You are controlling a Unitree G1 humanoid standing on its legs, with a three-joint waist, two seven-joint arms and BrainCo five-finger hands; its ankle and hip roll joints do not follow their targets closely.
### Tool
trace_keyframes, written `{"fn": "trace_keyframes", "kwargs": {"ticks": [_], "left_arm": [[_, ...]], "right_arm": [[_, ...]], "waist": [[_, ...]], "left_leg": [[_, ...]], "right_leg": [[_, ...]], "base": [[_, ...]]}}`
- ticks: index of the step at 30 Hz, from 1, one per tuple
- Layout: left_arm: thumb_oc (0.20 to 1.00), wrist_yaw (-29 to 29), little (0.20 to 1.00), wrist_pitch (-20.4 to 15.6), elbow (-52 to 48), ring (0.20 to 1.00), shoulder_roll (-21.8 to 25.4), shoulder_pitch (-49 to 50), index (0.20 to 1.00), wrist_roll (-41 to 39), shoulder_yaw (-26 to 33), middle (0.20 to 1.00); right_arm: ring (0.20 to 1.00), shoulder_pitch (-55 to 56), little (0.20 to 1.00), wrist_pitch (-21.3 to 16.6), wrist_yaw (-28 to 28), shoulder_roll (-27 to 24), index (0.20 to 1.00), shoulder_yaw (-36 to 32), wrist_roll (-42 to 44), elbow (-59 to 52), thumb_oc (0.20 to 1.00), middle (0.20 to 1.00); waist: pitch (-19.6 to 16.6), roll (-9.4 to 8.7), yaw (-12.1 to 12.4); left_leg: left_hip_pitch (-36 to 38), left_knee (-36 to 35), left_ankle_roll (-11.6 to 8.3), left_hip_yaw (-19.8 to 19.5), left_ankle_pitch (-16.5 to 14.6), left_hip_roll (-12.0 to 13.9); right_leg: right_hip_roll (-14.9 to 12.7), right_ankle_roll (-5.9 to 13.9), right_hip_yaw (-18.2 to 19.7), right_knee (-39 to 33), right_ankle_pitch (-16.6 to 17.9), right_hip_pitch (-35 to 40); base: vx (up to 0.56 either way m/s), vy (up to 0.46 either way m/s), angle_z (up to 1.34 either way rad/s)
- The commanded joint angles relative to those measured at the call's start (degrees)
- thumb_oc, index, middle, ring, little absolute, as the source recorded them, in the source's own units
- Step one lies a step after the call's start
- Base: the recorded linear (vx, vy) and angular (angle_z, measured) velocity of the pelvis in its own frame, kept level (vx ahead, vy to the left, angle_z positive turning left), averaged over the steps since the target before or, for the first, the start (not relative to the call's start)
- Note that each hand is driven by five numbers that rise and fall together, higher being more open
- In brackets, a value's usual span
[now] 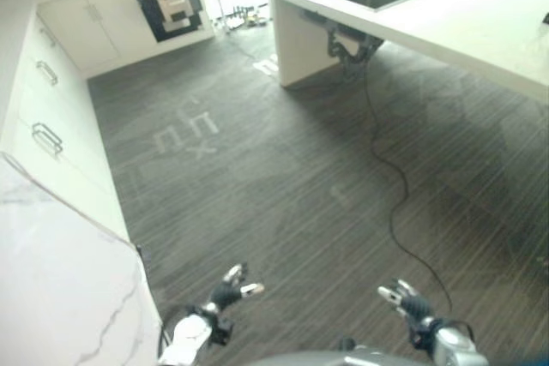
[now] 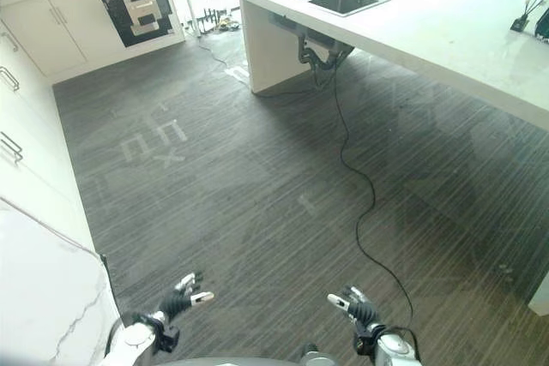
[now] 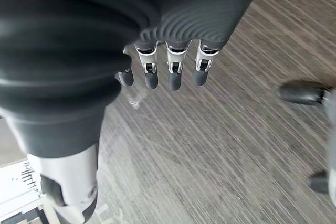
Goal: Place the dishes in the dishwasher.
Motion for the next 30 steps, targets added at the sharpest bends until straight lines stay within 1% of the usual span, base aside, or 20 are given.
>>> {"fn": "trace_keyframes", "kwargs": {"ticks": [1, 3, 7, 9, 11, 13, 15, 16, 17, 18, 19, 20, 21, 22, 23, 24, 25, 26, 28, 30], "left_arm": [[1.000, 2.5, 1.000, -2.4, 0.1, 1.000, 0.9, -3.4, 1.000, 2.8, 0.1, 1.000], [1.000, 0.7, 1.000, -2.3, -0.5, 1.000, 1.1, -3.1, 1.000, 0.4, 0.1, 1.000], [1.000, -3.2, 1.000, 4.9, 0.8, 1.000, -0.9, -2.0, 1.000, -7.0, 1.6, 1.000], [1.000, -3.5, 1.000, 7.2, 2.9, 1.000, -1.9, -2.0, 1.000, -7.8, 1.9, 1.000], [1.000, -4.6, 1.000, 9.1, 5.1, 1.000, -3.4, -2.0, 1.000, -13.1, 2.4, 1.000], [1.000, -5.8, 1.000, 9.6, 6.4, 1.000, -4.8, -2.0, 1.000, -17.3, 3.3, 1.000], [1.000, -5.2, 1.000, 9.1, 6.6, 1.000, -5.9, -2.2, 1.000, -17.7, 4.1, 1.000], [1.000, -5.8, 1.000, 8.4, 6.3, 1.000, -6.4, -2.9, 1.000, -19.3, 3.7, 1.000], [1.000, -5.7, 1.000, 8.8, 5.7, 1.000, -6.4, -3.3, 1.000, -20.7, 3.8, 1.000], [1.000, -6.3, 1.000, 10.8, 5.1, 1.000, -6.2, -4.0, 1.000, -23.6, 4.9, 1.000], [1.000, -6.7, 1.000, 11.2, 5.0, 1.000, -6.2, -4.1, 1.000, -24.0, 5.1, 1.000], [1.000, -8.2, 1.000, 11.5, 4.9, 1.000, -6.3, -3.8, 1.000, -23.8, 5.3, 1.000], [1.000, -8.8, 1.000, 11.8, 4.8, 1.000, -6.3, -3.5, 1.000, -23.7, 5.2, 1.000], [1.000, -9.9, 1.000, 12.0, 4.7, 1.000, -6.2, -2.8, 1.000, -23.9, 4.8, 1.000], [1.000, -10.4, 1.000, 12.1, 4.6, 1.000, -6.1, -2.4, 1.000, -24.0, 4.5, 1.000], [1.000, -11.0, 1.000, 12.6, 4.4, 1.000, -5.8, -2.0, 1.000, -23.9, 4.5, 1.000], [1.000, -11.5, 1.000, 12.4, 4.5, 1.000, -5.6, -1.9, 1.000, -23.6, 4.5, 1.000], [1.000, -12.1, 1.000, 12.2, 4.6, 1.000, -5.5, -1.9, 1.000, -23.4, 4.5, 1.000], [1.000, -13.0, 1.000, 11.7, 4.3, 1.000, -5.0, -2.0, 1.000, -23.7, 4.6, 1.000], [1.000, -12.3, 1.000, 13.0, 3.2, 1.000, -4.2, -2.4, 1.000, -24.2, 4.5, 1.000]], "right_arm": [[1.000, -3.4, 1.000, -1.1, 0.5, -0.6, 1.000, 1.2, 0.8, -1.0, 1.000, 1.000], [1.000, -3.3, 1.000, 0.7, 1.7, -0.2, 1.000, 0.9, 4.5, -1.2, 1.000, 1.000], [1.000, -2.7, 1.000, 0.9, 2.3, 1.4, 1.000, -0.6, 8.3, -1.0, 1.000, 1.000], [1.000, -2.7, 1.000, 0.9, 1.6, 2.0, 1.000, -0.8, 11.3, -1.0, 1.000, 1.000], [1.000, -2.7, 1.000, 1.1, 0.6, 2.8, 1.000, -1.2, 12.5, -0.9, 1.000, 1.000], [1.000, -2.5, 1.000, 1.2, 0.2, 3.3, 1.000, -1.6, 12.4, -0.7, 1.000, 1.000], [1.000, -2.1, 1.000, 1.7, -0.1, 3.6, 1.000, -1.7, 11.2, -1.0, 1.000, 1.000], [1.000, -2.5, 1.000, 2.8, 0.3, 2.7, 1.000, -1.4, 8.9, -1.9, 1.000, 1.000], [1.000, -2.8, 1.000, 3.4, -0.1, 2.1, 1.000, -1.1, 8.3, -2.3, 1.000, 1.000], [1.000, -3.6, 1.000, 3.7, -0.5, 1.0, 1.000, -1.1, 8.1, -1.8, 1.000, 1.000], [1.000, -3.7, 1.000, 4.0, -0.5, 0.9, 1.000, -1.2, 8.2, -1.6, 1.000, 1.000], [1.000, -3.7, 1.000, 3.8, 0.0, 0.7, 1.000, -1.4, 8.1, -1.3, 1.000, 1.000], [1.000, -3.7, 1.000, 3.8, 0.3, 0.6, 1.000, -1.4, 7.7, -1.3, 1.000, 1.000], [1.000, -3.4, 1.000, 4.2, 0.5, 0.2, 1.000, -1.4, 6.8, -1.6, 1.000, 1.000], [1.000, -3.0, 1.000, 5.1, 0.3, -0.2, 1.000, -1.5, 6.8, -2.1, 1.000, 1.000], [1.000, -2.6, 1.000, 5.5, 0.1, -0.7, 1.000, -1.5, 6.4, -2.2, 1.000, 1.000], [1.000, -2.4, 1.000, 5.3, 0.3, -1.1, 1.000, -1.5, 6.3, -2.0, 1.000, 1.000], [1.000, -2.2, 1.000, 5.3, 0.3, -1.4, 1.000, -1.5, 6.3, -2.0, 1.000, 1.000], [1.000, -2.5, 1.000, 4.5, 0.7, -1.9, 1.000, -1.2, 6.8, -2.0, 1.000, 1.000], [1.000, -2.8, 1.000, 4.3, 0.3, -1.7, 1.000, -1.2, 7.9, -2.0, 1.000, 1.000]], "waist": [[0.3, 0.13, 1.3], [0.3, 0.02, 1.4], [0.4, -0.07, 1.7], [0.5, 0.11, 1.3], [0.6, 0.42, 0.7], [0.6, 0.60, 0.4], [1.0, 0.66, -0.2], [2.2, -0.31, -0.5], [3.5, -1.03, -0.5], [5.9, -1.31, 0.2], [6.1, -1.18, 0.2], [6.4, -0.44, 0.3], [6.4, -0.10, 0.4], [6.5, 0.85, 0.5], [6.7, 1.23, 0.6], [7.1, 1.38, 0.7], [7.5, 1.36, 0.6], [7.7, 1.04, 0.2], [7.9, 0.95, 0.1], [7.8, 0.68, 1.1]], "left_leg": [[-0.3, 1.3, -2.24, -0.9, -3.1, 2.9], [-0.1, 1.3, -2.17, -1.0, -3.1, 2.9], [0.2, 1.8, -1.96, -1.4, -3.3, 2.8], [0.3, 2.2, -2.03, -1.2, -3.3, 3.0], [0.5, 2.4, -2.18, -1.1, -3.3, 3.3], [0.6, 2.8, -2.31, -0.8, -3.4, 3.5], [-0.2, 5.2, -2.56, -0.5, -4.0, 4.0], [-4.0, 15.0, -1.94, -0.3, -7.4, 3.9], [-8.2, 23.8, -1.69, -0.5, -8.3, 4.9], [-17.2, 36.4, -2.08, -3.4, -3.8, 6.3], [-17.7, 36.2, -2.15, -3.4, -2.8, 6.4], [-17.2, 30.2, -2.53, -1.3, -0.2, 7.3], [-16.9, 27.1, -2.94, -0.8, 1.4, 7.6], [-17.1, 19.7, -3.88, -0.1, 5.0, 8.6], [-16.8, 13.8, -4.69, 0.4, 8.2, 9.9], [-17.1, 10.5, -5.42, 0.1, 10.7, 11.7], [-17.3, 9.8, -5.71, 0.3, 11.1, 13.0], [-16.8, 9.8, -6.37, 0.6, 10.3, 13.2], [-16.6, 10.1, -6.00, 2.8, 9.0, 13.8], [-17.5, 11.0, -5.48, 2.1, 7.9, 12.8]], "right_leg": [[-3.5, 4.77, -0.3, 5.0, -9.3, 1.6], [-3.4, 4.70, -0.3, 5.1, -9.3, 1.7], [-3.4, 4.67, -0.4, 5.5, -9.5, 2.1], [-3.1, 4.37, -0.1, 5.8, -9.7, 2.1], [-2.6, 4.10, 0.2, 6.1, -10.1, 2.1], [-2.4, 3.87, 0.5, 6.2, -10.3, 2.1], [-1.8, 3.21, 1.2, 7.0, -10.8, 1.6], [-1.3, 1.48, 2.9, 9.0, -11.8, 0.8], [-1.1, 0.34, 3.7, 10.0, -12.1, 0.5], [0.1, -1.71, 4.6, 11.7, -12.3, -0.1], [0.3, -1.86, 4.7, 11.8, -12.4, -0.1], [1.1, -1.90, 4.3, 12.1, -13.0, 0.2], [1.3, -1.82, 4.1, 12.1, -13.1, 0.4], [1.9, -1.56, 3.8, 11.6, -13.3, 1.2], [1.8, -1.19, 3.4, 10.9, -13.2, 2.3], [1.6, -0.93, 3.2, 10.6, -13.2, 3.0], [1.1, -0.66, 2.6, 11.1, -13.4, 3.2], [0.2, -0.12, 2.0, 11.8, -14.4, 3.7], [-0.6, 0.23, 0.8, 13.8, -15.5, 3.3], [-1.4, 0.91, 0.6, 17.3, -18.9, 3.8]], "base": [[0.00, 0.000, 0.00], [0.02, -0.015, 0.00], [0.04, -0.086, 0.00], [0.01, -0.079, -0.01], [0.02, -0.066, -0.01], [0.02, -0.090, -0.02], [-0.03, -0.217, -0.05], [-0.09, -0.313, -0.29], [-0.08, -0.397, -0.40], [0.01, -0.226, -0.36], [0.16, -0.082, -0.20], [0.24, 0.088, -0.26], [0.37, 0.176, -0.37], [0.40, 0.235, -0.61], [0.49, 0.311, -0.92], [0.42, 0.302, -0.57], [0.41, 0.263, -0.10], [0.31, 0.234, 0.33], [0.27, 0.232, 0.05], [0.37, 0.260, 0.26]]}}
